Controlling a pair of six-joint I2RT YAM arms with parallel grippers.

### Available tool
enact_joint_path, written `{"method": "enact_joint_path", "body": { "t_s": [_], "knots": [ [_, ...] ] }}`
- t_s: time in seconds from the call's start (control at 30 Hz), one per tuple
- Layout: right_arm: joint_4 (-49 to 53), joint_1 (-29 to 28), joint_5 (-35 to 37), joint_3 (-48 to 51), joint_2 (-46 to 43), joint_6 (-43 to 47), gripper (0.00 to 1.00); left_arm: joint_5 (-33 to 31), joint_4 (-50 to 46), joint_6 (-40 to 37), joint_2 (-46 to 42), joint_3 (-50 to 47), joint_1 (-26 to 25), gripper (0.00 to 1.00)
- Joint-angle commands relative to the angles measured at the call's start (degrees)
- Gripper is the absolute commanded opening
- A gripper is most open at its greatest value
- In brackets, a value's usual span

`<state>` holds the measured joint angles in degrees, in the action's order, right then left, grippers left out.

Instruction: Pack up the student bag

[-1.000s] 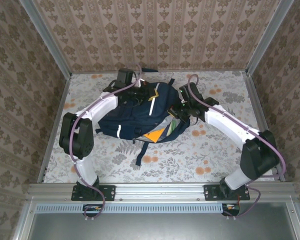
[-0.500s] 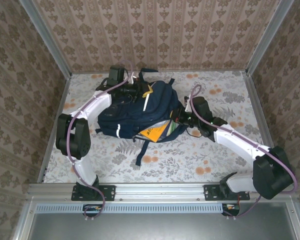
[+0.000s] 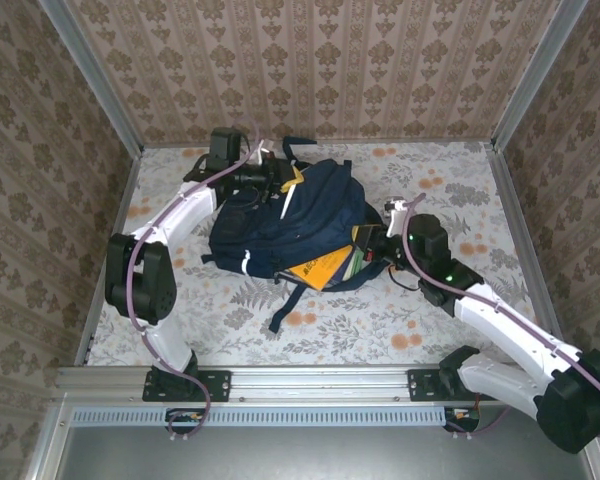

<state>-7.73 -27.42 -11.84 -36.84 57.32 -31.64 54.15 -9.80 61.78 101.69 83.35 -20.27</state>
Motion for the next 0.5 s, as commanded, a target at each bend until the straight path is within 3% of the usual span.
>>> {"method": "enact_joint_path", "body": {
  "t_s": [0.0,0.03,0.1,0.2,0.27,0.37,0.47],
  "knots": [
    [-5.78,0.52,2.79,1.68,0.41,2.92,0.00,-8.03,5.49,1.19,-1.70,3.37,3.50,0.00],
    [-4.73,0.82,3.84,0.91,2.15,2.80,0.02,-8.17,5.33,1.11,-1.91,3.35,3.36,0.00],
    [-1.33,1.39,6.56,-0.70,4.61,2.81,0.33,-8.57,4.99,0.76,-1.85,3.13,3.01,0.00],
    [0.85,1.35,8.85,-0.41,2.62,3.75,0.50,-8.49,4.79,0.39,-0.84,2.63,1.75,0.00],
    [1.50,0.41,12.16,1.52,-2.36,5.00,0.55,-8.58,4.66,-0.02,0.35,2.43,0.27,0.00],
    [8.35,-0.29,16.67,1.86,-8.51,6.47,0.56,-8.83,4.43,-0.60,2.39,2.87,-2.15,0.00],
    [12.91,-1.39,15.09,2.35,-12.10,7.36,0.53,-9.11,3.83,-1.40,5.07,4.42,-4.56,0.00]
  ]
}}
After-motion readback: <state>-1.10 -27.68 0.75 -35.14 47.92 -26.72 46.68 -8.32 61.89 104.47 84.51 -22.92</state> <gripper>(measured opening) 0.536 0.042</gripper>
